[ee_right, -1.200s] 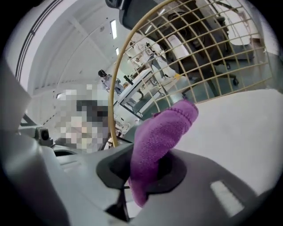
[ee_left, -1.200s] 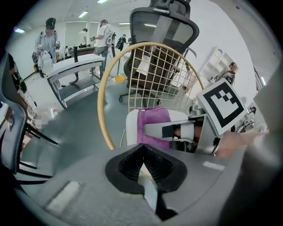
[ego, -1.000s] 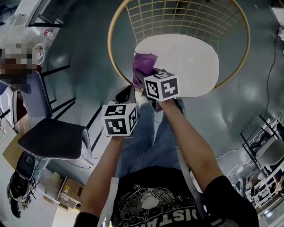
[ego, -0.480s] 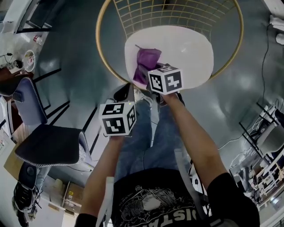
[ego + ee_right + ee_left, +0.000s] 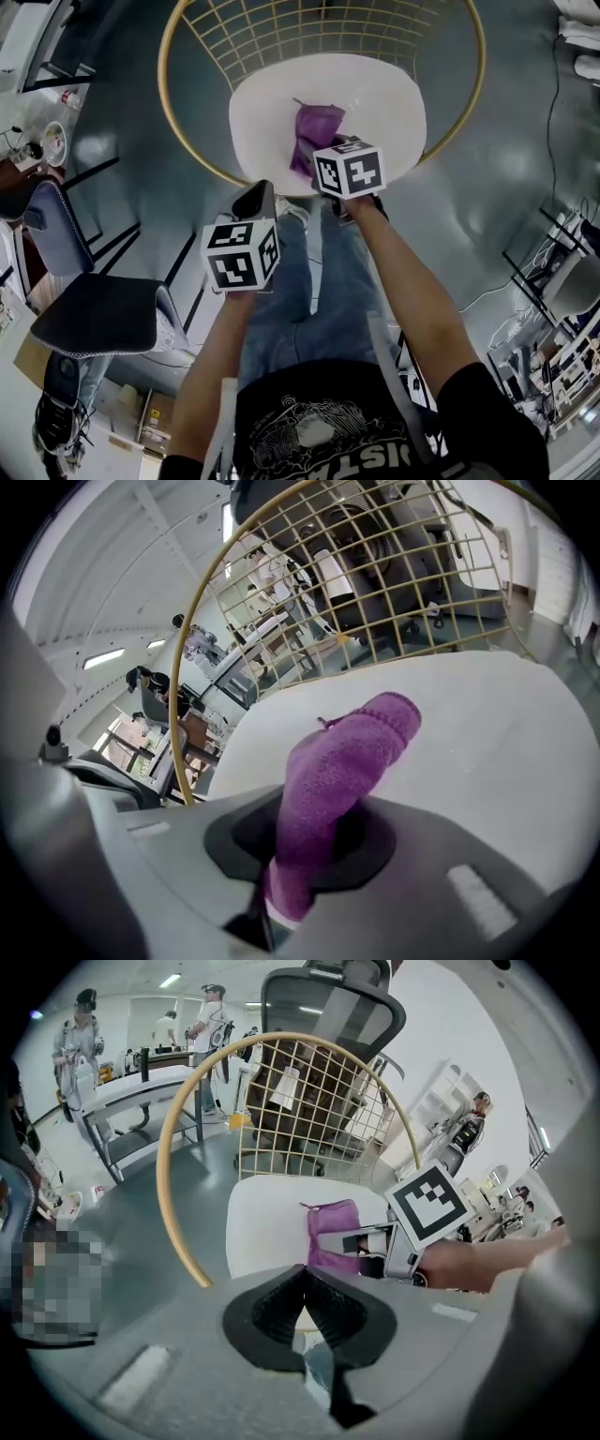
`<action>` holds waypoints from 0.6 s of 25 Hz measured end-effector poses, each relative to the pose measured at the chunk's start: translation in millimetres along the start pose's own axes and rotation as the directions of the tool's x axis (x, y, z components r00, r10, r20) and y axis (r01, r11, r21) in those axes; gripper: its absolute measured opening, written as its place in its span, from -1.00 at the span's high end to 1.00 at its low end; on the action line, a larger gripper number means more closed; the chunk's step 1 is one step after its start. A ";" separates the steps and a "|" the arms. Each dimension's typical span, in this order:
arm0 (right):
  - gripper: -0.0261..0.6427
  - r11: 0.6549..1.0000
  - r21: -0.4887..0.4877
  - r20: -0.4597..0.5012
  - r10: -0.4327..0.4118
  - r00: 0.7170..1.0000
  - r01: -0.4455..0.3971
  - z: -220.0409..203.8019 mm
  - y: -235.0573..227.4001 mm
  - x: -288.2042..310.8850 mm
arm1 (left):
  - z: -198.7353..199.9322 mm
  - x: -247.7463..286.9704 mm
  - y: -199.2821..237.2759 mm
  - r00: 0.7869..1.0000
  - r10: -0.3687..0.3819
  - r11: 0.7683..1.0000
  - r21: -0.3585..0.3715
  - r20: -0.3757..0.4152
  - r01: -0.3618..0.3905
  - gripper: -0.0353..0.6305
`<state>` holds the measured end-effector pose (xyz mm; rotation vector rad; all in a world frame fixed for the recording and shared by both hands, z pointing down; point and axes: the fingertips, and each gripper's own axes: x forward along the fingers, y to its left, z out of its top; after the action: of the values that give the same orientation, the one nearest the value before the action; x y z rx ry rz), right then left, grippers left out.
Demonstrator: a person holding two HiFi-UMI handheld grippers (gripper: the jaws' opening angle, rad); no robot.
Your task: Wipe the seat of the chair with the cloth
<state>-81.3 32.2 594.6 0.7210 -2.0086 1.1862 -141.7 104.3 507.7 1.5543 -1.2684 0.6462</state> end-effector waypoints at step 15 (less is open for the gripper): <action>0.73 0.997 0.008 -0.024 -0.076 0.997 0.076 -11.5 -90.9 -58.0 | -1.9 34.0 -65.2 1.000 0.002 1.000 -0.023 -0.020 -0.002 0.91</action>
<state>24.7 10.2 600.0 0.7773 -1.9403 1.1547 -70.0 89.9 514.4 1.5245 -1.2589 0.6447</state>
